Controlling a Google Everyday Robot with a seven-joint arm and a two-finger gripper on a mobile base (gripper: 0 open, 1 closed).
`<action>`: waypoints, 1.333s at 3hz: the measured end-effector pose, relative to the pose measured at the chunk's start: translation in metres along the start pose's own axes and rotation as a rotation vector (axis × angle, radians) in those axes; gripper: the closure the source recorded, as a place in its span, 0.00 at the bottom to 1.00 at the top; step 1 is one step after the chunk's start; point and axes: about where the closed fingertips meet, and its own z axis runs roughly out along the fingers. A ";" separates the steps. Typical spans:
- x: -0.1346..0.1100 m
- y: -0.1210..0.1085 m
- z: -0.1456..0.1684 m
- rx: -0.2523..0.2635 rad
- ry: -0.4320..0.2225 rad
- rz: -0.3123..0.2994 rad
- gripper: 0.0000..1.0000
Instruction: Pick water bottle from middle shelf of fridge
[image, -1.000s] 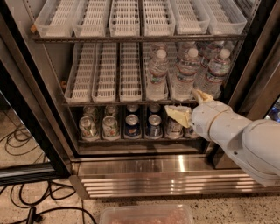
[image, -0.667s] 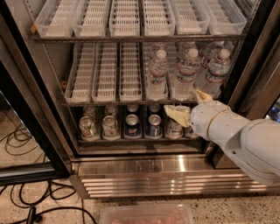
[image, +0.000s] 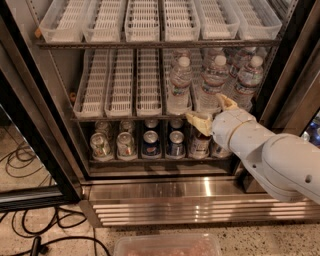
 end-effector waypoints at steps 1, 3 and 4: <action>-0.001 -0.009 0.007 0.042 -0.019 -0.012 0.35; -0.002 -0.032 0.020 0.130 -0.043 -0.020 0.33; -0.002 -0.032 0.030 0.138 -0.046 -0.019 0.32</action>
Offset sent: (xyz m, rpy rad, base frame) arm 0.0231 -0.0305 0.0061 -0.0186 -0.0829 -0.1228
